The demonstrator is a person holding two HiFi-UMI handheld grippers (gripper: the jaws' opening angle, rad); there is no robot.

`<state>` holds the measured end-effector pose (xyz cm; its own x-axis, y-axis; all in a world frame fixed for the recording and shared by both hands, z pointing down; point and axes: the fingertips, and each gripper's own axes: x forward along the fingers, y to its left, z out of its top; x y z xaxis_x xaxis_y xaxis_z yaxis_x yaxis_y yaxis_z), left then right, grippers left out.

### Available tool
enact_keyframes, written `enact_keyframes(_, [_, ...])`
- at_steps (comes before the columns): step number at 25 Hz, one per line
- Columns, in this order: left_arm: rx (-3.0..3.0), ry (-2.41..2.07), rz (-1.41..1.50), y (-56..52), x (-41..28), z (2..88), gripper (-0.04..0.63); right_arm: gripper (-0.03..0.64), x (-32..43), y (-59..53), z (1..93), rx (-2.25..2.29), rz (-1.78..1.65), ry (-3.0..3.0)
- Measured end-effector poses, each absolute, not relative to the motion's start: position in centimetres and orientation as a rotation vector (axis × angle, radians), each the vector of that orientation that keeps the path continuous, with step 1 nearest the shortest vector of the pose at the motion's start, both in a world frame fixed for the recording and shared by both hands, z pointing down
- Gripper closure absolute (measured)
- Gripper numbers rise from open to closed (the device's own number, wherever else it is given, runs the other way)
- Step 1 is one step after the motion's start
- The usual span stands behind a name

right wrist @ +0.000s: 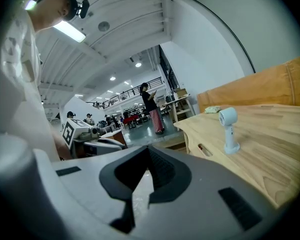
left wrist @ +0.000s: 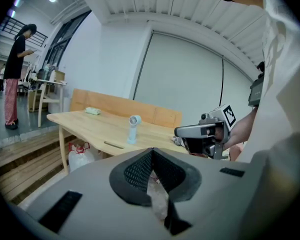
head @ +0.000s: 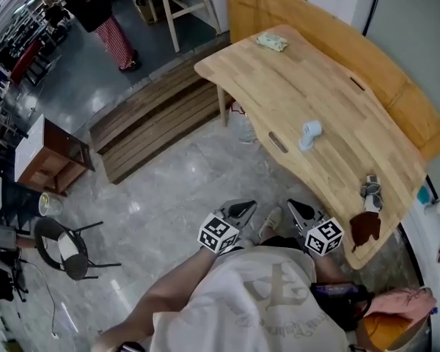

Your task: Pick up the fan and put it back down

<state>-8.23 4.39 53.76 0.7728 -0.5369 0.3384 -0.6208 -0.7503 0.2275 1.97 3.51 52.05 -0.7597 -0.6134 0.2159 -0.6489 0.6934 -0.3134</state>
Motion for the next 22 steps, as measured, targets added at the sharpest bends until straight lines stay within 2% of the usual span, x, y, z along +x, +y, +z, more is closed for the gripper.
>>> enact_keyframes(7, [2.616,-0.924,0.368,0.6,-8.9,53.6,0.584,0.603,1.2,-0.5,52.4,1.003,0.606,-2.813])
enact_keyframes(22, [2.615,-0.85,0.419,-7.8,-4.6,54.3,0.584,0.603,6.3,-9.5,55.3,1.133,0.694,-2.722])
